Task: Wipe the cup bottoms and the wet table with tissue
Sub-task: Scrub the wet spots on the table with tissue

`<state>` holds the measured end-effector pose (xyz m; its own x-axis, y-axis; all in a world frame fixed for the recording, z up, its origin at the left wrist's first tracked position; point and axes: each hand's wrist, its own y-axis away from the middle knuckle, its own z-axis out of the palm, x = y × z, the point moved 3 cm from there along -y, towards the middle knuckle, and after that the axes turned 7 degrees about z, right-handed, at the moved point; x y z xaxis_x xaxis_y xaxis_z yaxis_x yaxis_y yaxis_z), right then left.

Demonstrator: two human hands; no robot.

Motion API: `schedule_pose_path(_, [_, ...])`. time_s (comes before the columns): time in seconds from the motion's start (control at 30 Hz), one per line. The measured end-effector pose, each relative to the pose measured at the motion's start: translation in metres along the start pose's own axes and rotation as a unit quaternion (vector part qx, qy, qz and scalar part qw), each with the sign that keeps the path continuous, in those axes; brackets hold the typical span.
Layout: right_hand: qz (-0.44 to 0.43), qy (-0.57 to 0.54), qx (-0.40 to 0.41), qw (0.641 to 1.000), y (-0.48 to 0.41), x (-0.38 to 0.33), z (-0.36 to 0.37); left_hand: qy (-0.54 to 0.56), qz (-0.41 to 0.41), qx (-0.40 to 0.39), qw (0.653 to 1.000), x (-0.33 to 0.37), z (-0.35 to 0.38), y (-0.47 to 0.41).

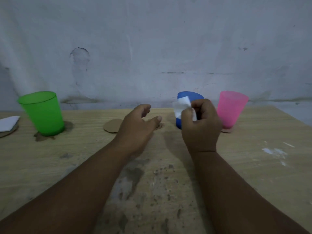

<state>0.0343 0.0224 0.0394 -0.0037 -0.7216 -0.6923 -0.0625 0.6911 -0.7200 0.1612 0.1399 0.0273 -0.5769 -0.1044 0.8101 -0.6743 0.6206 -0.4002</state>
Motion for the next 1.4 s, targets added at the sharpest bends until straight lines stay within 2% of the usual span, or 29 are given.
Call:
schedule_pose_path(0.07, [-0.025,0.048,-0.065,0.996,0.012,-0.008,0.014,-0.029,-0.004,0.016,0.999,-0.008,-0.022,0.01])
schedule_pose_path(0.2, [0.017,0.146,-0.223,0.964,0.024,-0.01,0.037,-0.065,-0.022,0.037,0.997,-0.024,-0.049,0.021])
schedule_pose_path(0.43, [0.042,0.28,-0.267,0.921,0.011,-0.013,0.069,-0.031,-0.041,0.063,0.997,-0.036,-0.055,0.016])
schedule_pose_path(0.57, [0.0,0.391,-0.358,0.848,0.01,-0.02,0.094,-0.006,-0.06,0.081,0.995,-0.039,-0.055,0.015])
schedule_pose_path(0.63, [-0.004,0.441,-0.373,0.816,0.013,-0.022,0.102,-0.002,-0.063,0.082,0.995,-0.041,-0.055,0.014])
schedule_pose_path(0.83, [-0.006,0.527,-0.381,0.76,0.017,-0.015,0.102,0.013,-0.075,0.085,0.993,-0.043,-0.054,0.01])
schedule_pose_path(0.9, [0.022,0.534,-0.432,0.726,0.012,-0.01,0.109,0.009,-0.073,0.084,0.994,-0.042,-0.052,0.01])
schedule_pose_path(1.0, [0.108,0.525,-0.492,0.686,0.007,-0.007,0.119,0.004,-0.068,0.082,0.994,-0.041,-0.052,0.011])
schedule_pose_path(1.17, [0.13,0.519,-0.522,0.665,-0.001,-0.012,0.134,0.008,-0.074,0.083,0.994,-0.044,-0.051,0.01])
schedule_pose_path(1.27, [0.133,0.488,-0.547,0.667,0.002,-0.004,0.133,0.005,-0.074,0.076,0.994,-0.044,-0.049,0.009])
schedule_pose_path(1.3, [0.094,0.475,-0.542,0.687,0.004,-0.002,0.131,0.005,-0.074,0.075,0.994,-0.044,-0.049,0.009])
schedule_pose_path(1.37, [0.002,0.416,-0.482,0.771,0.011,0.001,0.119,0.008,-0.078,0.074,0.994,-0.042,-0.049,0.009])
schedule_pose_path(1.4, [-0.02,0.392,-0.47,0.791,0.014,0.001,0.114,0.011,-0.079,0.073,0.994,-0.042,-0.049,0.009])
